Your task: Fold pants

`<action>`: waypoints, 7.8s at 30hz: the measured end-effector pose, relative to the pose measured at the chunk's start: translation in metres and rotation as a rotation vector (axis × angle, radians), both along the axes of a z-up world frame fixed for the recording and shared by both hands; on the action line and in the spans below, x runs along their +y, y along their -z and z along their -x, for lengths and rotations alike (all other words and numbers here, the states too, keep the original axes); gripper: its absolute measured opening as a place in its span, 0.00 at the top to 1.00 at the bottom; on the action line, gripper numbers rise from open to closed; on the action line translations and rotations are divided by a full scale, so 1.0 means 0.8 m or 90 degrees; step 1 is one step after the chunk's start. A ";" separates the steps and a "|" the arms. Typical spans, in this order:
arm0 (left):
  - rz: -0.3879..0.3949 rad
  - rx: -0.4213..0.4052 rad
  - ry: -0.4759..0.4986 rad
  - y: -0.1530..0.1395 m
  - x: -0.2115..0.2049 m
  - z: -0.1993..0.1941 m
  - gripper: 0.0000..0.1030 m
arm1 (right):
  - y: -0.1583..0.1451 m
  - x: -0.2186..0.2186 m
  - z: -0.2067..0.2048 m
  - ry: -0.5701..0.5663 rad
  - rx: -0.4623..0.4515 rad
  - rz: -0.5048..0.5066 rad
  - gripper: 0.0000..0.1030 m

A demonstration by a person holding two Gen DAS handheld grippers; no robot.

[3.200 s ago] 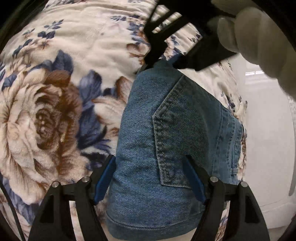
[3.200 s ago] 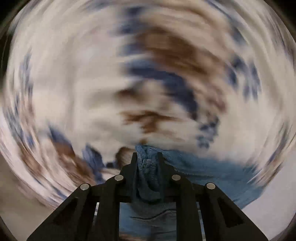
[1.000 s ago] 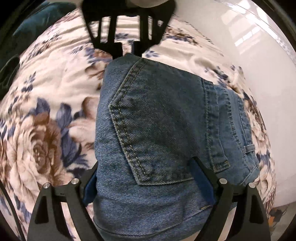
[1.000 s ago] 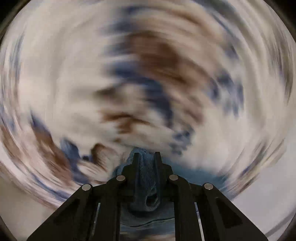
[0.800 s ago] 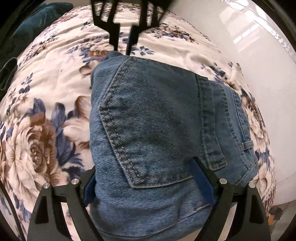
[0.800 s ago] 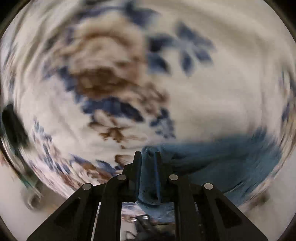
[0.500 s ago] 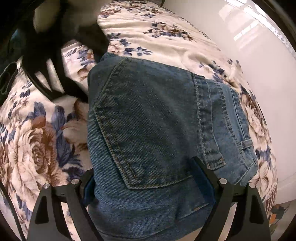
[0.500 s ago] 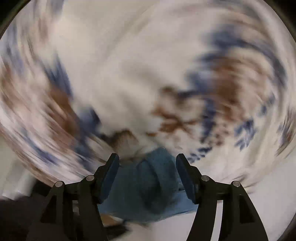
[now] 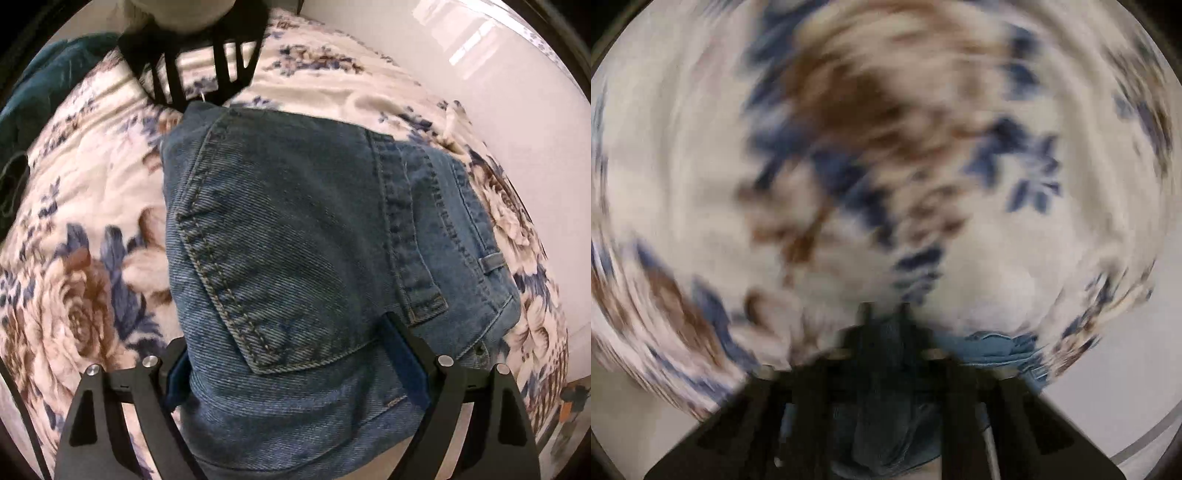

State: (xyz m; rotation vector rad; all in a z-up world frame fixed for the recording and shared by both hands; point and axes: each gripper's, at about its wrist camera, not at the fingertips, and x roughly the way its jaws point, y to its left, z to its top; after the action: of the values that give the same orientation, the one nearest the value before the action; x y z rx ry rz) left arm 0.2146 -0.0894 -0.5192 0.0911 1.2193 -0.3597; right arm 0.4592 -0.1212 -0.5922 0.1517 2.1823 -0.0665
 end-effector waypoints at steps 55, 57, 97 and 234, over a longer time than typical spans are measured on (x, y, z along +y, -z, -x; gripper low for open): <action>-0.209 0.386 0.155 0.059 -0.014 -0.293 0.79 | -0.078 -0.288 0.309 0.266 -0.370 0.014 0.20; -0.355 0.234 0.286 0.042 -0.043 -0.275 0.84 | -0.072 -0.295 0.308 0.265 -0.365 0.012 0.20; 0.081 0.119 -0.279 -0.033 0.117 -0.131 0.33 | -0.141 -0.125 0.139 -0.014 -0.394 -0.356 0.28; 0.027 0.027 -0.048 -0.004 0.026 -0.041 0.26 | 0.004 0.032 0.072 -0.031 -0.144 -0.222 0.80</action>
State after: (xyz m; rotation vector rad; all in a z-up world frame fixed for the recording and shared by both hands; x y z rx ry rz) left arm 0.2478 -0.0685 -0.5158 0.0011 1.2531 -0.3225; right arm 0.4012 -0.0957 -0.5952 0.2875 1.9536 0.3444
